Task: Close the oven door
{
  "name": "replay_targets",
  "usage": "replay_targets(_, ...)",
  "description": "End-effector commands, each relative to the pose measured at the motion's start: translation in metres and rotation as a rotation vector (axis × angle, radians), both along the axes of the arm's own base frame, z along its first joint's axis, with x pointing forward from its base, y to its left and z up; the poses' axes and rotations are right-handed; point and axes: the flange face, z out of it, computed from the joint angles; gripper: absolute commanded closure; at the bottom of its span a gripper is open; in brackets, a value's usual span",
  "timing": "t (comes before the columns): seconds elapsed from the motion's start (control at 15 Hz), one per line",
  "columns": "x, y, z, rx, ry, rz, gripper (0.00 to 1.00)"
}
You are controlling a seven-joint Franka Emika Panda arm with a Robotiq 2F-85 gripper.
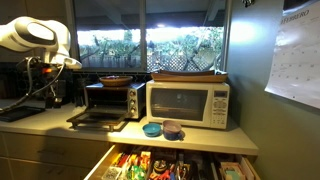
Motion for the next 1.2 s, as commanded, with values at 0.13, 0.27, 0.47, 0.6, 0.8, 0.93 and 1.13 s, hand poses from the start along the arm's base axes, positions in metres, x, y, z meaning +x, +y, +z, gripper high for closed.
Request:
replay_targets(0.13,0.042,-0.02,-0.017,0.154,0.067,-0.045,0.0)
replay_targets(0.27,0.061,-0.032,-0.031,0.239,0.082,-0.079,0.0)
replay_targets(0.47,0.092,-0.047,-0.063,0.392,0.101,-0.095,0.0)
replay_targets(0.6,0.108,-0.058,-0.081,0.494,0.079,-0.127,0.0)
replay_targets(0.8,0.129,-0.077,-0.104,0.608,-0.013,-0.135,0.0)
replay_targets(0.93,0.137,-0.089,-0.119,0.669,-0.06,-0.122,0.0)
replay_targets(1.13,0.146,-0.097,-0.141,0.776,-0.107,-0.129,0.0)
